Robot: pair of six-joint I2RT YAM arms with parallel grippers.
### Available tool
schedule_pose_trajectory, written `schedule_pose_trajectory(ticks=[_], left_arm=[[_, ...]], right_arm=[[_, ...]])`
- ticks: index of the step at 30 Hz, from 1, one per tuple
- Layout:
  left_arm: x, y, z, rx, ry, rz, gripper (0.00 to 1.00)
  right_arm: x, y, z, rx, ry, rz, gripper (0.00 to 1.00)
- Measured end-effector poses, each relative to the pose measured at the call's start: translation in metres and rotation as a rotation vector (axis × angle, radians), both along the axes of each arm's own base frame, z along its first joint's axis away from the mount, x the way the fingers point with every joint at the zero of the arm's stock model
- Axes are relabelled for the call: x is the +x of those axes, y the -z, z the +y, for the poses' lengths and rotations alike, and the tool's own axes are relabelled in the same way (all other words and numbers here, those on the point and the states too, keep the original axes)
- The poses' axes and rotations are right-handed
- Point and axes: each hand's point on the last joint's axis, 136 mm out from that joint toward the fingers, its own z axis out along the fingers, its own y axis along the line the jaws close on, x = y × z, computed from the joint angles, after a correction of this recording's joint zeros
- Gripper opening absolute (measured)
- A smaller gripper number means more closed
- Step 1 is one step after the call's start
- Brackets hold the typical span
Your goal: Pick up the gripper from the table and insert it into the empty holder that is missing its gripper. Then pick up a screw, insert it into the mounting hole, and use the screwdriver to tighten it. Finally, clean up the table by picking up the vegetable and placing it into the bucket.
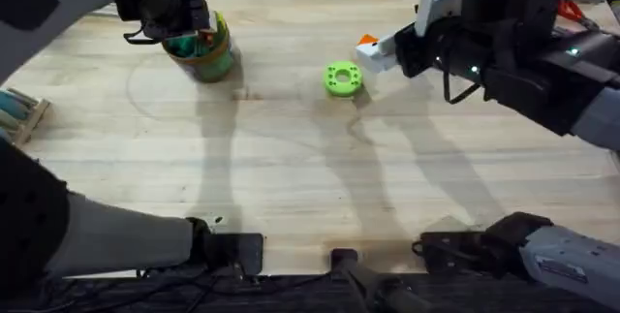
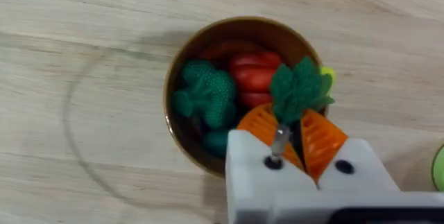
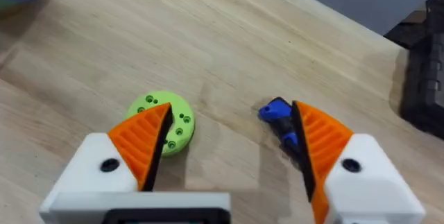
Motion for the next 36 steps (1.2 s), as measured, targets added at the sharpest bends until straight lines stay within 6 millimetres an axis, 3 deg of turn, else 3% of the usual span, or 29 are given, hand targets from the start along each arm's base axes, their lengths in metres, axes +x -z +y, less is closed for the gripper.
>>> schedule_pose_trajectory(ticks=[2,4,7,8,9,13,18,19,20,21,26,27,28,29,36], left_arm=[[0.002,-0.002,0.000,-0.004,-0.008,-0.010,0.026],[0.001,-0.002,0.000,-0.007,-0.010,-0.009,0.281],[0.002,-0.002,0.000,-0.009,-0.013,-0.012,0.771],[0.002,-0.002,0.000,-0.012,-0.017,-0.012,0.892],[0.002,-0.003,0.000,-0.014,-0.018,-0.014,0.925],[0.000,-0.018,-0.001,-0.012,-0.018,-0.051,0.938],[-0.022,-0.072,-0.005,-0.007,0.005,-0.160,0.939],[-0.030,-0.084,-0.009,-0.005,0.028,-0.183,0.939],[-0.060,-0.113,-0.031,0.000,0.159,-0.228,0.939],[-0.073,-0.120,-0.044,-0.002,0.228,-0.235,0.939],[-0.135,-0.136,-0.098,-0.039,0.547,-0.237,0.939],[-0.147,-0.138,-0.106,-0.046,0.604,-0.240,0.939],[-0.177,-0.144,-0.122,-0.055,0.724,-0.251,0.939],[-0.186,-0.147,-0.125,-0.052,0.756,-0.262,0.939],[-0.207,-0.163,-0.127,-0.026,0.817,-0.346,0.938]], right_arm=[[0.000,0.000,0.000,0.000,0.000,0.000,0.988],[0.000,0.000,0.000,0.000,0.000,0.000,0.988],[0.000,0.000,0.000,0.000,0.000,0.000,0.988],[0.000,0.000,0.000,0.000,0.000,0.000,0.988],[0.000,0.000,0.000,0.000,0.000,0.000,0.989],[-0.001,-0.002,0.000,0.002,0.000,-0.003,0.989],[-0.008,-0.029,-0.004,0.034,0.000,-0.070,0.989],[-0.011,-0.034,-0.005,0.038,0.000,-0.079,0.989],[-0.024,-0.039,-0.011,0.043,0.006,-0.065,0.989],[-0.029,-0.038,-0.013,0.040,0.009,-0.048,0.989],[-0.048,-0.042,-0.022,0.038,0.031,0.043,0.989],[-0.052,-0.047,-0.024,0.041,0.036,0.053,0.989],[-0.061,-0.063,-0.028,0.054,0.048,0.063,0.989],[-0.064,-0.071,-0.030,0.060,0.049,0.057,0.990],[-0.080,-0.093,-0.037,0.093,0.054,0.013,0.989]])
